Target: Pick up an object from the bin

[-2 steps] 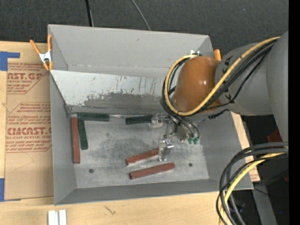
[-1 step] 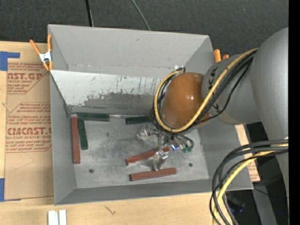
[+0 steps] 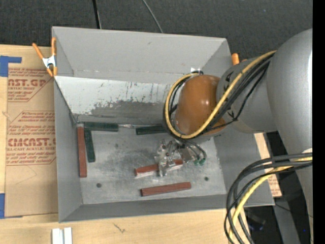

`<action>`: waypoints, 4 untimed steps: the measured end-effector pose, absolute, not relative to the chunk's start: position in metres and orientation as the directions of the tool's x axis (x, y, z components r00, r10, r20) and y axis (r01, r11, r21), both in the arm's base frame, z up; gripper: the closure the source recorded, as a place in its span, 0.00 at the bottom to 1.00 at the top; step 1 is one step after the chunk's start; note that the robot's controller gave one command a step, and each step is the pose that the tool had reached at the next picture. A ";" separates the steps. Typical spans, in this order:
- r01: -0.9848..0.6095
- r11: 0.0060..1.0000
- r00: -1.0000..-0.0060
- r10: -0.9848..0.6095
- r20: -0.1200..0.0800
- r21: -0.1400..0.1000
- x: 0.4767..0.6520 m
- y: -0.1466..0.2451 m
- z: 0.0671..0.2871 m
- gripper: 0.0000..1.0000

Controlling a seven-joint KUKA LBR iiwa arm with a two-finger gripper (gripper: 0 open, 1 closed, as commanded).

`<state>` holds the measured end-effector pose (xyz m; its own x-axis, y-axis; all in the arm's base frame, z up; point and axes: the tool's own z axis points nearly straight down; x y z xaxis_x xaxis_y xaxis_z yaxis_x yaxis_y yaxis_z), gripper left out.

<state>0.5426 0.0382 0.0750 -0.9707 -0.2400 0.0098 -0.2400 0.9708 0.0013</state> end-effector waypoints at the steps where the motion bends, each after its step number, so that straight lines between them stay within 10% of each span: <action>1: -0.240 0.971 -0.971 -0.240 0.010 0.001 0.543 0.038 0.075 1.00; 4: -0.240 0.971 -0.971 -0.240 0.002 0.000 0.542 0.039 0.145 1.00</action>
Offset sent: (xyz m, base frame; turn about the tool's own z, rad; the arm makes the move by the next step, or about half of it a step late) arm 0.0000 0.0000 0.1148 0.0000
